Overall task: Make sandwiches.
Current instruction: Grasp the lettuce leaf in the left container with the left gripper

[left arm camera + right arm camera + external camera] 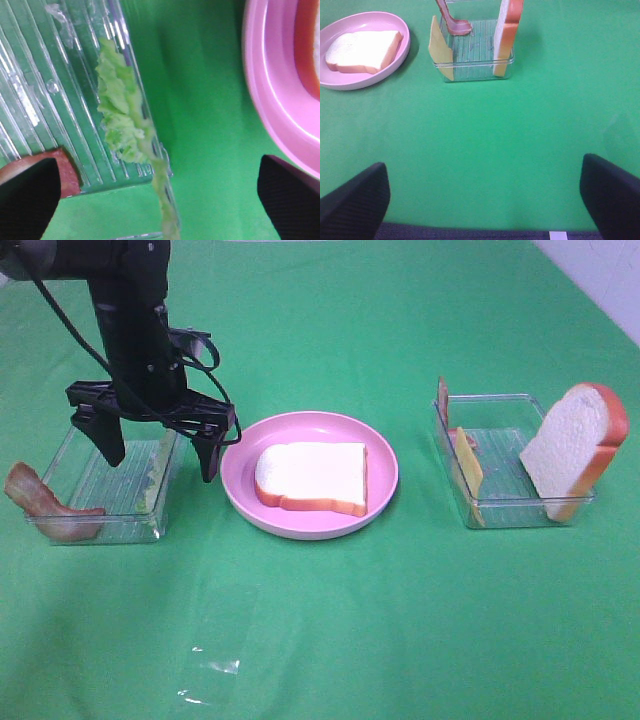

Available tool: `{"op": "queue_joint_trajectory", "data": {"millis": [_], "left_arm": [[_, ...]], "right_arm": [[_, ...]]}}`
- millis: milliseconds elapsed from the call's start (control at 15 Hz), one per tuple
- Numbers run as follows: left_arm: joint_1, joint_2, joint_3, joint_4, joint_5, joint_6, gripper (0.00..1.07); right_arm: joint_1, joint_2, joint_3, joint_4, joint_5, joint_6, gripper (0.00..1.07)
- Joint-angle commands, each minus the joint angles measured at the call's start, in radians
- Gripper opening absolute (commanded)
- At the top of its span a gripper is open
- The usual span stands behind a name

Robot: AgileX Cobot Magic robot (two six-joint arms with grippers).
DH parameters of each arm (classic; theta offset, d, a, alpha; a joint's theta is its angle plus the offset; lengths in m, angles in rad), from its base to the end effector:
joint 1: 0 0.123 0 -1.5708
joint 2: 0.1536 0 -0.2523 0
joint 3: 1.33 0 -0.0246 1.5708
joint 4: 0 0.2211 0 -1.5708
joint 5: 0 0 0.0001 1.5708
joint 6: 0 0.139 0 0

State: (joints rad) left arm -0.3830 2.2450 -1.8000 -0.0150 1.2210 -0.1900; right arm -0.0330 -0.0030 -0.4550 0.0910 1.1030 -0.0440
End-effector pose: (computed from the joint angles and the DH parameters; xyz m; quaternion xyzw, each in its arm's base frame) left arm 0.3706 -0.1514 0.1003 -0.0938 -0.9956 0.0056 0.0058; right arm 0.0448 0.0098 0.2233 -0.0066 0.8735 0.0268 0.4860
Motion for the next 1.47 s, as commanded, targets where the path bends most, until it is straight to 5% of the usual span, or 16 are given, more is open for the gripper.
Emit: {"op": "queue_joint_trajectory", "data": {"millis": [67,267,467,1000,1200,1467], "left_arm": [[-0.007,0.007,0.005,0.015,0.037,-0.001,1.0],[-0.007,0.007,0.005,0.024,0.03,0.0,0.86],[-0.004,0.007,0.005,0.024,0.03,-0.001,0.59],[-0.004,0.007,0.005,0.015,0.025,-0.005,0.47],[-0.004,0.007,0.005,0.015,0.026,-0.004,0.0],[-0.004,-0.006,0.004,0.015,0.051,-0.001,0.0]], "right_arm": [[0.001,-0.032,0.004,0.001,-0.006,-0.003,0.98],[0.001,-0.032,0.004,0.001,-0.006,-0.003,0.98],[0.001,-0.032,0.004,0.001,-0.006,-0.003,0.98],[0.001,-0.032,0.004,0.001,-0.006,-0.003,0.98],[0.001,-0.032,0.004,0.001,-0.006,-0.003,0.98],[0.001,-0.032,0.004,0.001,-0.006,-0.003,0.98]]}}
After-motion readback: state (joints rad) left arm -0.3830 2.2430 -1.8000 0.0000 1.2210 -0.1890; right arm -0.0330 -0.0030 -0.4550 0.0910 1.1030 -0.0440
